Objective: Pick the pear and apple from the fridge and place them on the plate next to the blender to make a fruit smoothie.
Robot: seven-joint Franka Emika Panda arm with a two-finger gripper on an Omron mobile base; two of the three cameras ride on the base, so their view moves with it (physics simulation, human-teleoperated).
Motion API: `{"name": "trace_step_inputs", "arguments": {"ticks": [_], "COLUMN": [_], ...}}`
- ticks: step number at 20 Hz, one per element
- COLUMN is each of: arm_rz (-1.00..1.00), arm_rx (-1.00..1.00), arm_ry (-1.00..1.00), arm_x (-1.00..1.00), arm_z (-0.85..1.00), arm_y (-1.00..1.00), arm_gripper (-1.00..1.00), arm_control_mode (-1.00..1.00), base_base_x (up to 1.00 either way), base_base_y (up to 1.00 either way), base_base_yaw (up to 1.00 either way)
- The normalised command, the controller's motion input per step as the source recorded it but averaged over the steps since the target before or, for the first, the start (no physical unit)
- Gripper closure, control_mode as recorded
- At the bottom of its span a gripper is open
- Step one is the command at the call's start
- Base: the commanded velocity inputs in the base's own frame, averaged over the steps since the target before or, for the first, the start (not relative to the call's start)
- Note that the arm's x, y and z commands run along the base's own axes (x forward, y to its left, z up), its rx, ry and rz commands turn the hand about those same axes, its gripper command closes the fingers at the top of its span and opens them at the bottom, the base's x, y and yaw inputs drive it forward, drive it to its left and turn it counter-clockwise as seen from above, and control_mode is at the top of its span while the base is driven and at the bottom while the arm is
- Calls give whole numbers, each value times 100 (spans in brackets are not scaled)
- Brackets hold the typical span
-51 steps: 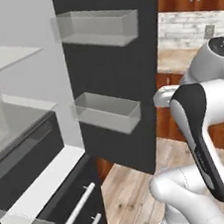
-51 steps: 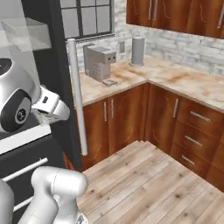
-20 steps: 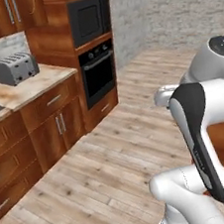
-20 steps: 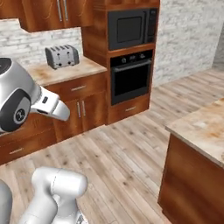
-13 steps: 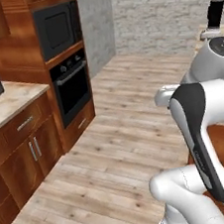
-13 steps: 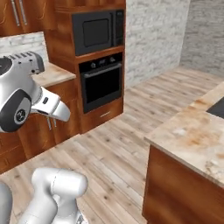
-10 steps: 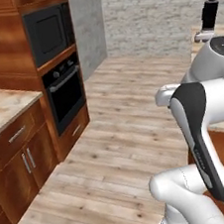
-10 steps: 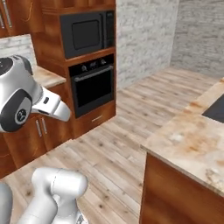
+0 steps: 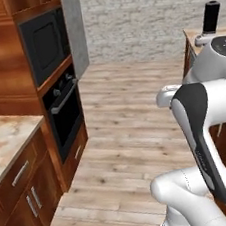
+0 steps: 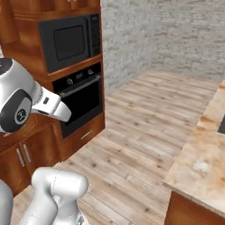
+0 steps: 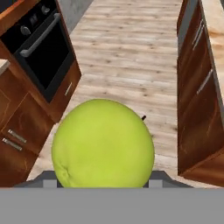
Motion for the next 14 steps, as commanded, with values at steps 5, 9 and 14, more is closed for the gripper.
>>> {"name": "trace_step_inputs", "arguments": {"ticks": [5, 9, 14], "arm_rz": [0, 0, 0], "arm_rx": [0, 0, 0], "arm_ry": [0, 0, 0], "arm_x": [0, 0, 0], "arm_z": [0, 0, 0], "arm_y": [0, 0, 0], "arm_gripper": [100, 100, 100], "arm_control_mode": [100, 100, 100], "base_base_x": [100, 100, 100], "base_base_y": [26, 0, 0], "base_base_yaw": [-29, -36, -35]}}
